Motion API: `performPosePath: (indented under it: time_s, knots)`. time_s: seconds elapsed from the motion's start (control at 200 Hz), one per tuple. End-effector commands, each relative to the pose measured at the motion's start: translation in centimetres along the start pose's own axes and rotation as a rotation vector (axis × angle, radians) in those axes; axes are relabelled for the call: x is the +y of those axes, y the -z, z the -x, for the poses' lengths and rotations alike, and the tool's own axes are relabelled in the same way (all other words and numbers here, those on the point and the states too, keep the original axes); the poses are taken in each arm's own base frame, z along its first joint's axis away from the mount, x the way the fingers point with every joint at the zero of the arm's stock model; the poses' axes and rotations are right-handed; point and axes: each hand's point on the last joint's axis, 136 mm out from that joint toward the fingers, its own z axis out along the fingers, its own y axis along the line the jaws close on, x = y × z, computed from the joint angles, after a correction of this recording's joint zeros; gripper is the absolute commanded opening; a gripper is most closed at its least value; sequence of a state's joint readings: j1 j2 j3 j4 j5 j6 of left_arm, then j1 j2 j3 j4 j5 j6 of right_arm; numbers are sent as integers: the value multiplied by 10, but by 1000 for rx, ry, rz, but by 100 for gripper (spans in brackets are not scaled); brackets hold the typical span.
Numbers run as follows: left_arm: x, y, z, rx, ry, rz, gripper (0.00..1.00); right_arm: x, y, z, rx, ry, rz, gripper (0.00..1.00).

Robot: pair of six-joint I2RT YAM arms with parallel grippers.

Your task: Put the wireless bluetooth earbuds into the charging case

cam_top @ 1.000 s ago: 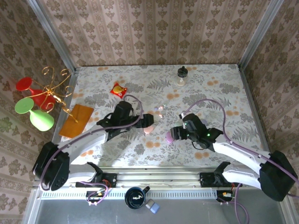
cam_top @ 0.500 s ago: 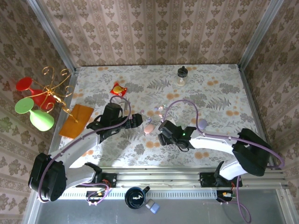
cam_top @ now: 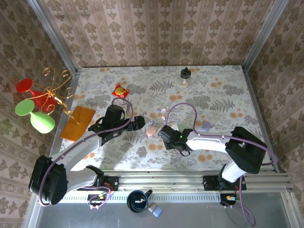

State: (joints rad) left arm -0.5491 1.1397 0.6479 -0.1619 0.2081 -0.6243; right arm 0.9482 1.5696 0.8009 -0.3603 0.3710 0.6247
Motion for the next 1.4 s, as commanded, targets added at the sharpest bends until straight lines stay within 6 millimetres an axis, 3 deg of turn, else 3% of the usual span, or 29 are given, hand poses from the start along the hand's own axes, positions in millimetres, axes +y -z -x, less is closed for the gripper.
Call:
performPosePath:
  time_s: [0.0, 0.16, 0.41, 1.39]
  knots:
    - [2, 0, -2, 7, -39, 19, 100, -3, 3, 1, 11, -22, -37, 61]
    - [1, -1, -2, 3, -44, 18, 100, -1, 1, -3, 30, -31, -37, 51]
    - [-12, 4, 0, -10, -136, 32, 100, -1, -7, -6, 64, -14, -70, 51]
    - [-12, -5, -7, 1, -175, 37, 100, -4, 0, -14, 100, -4, -61, 53]
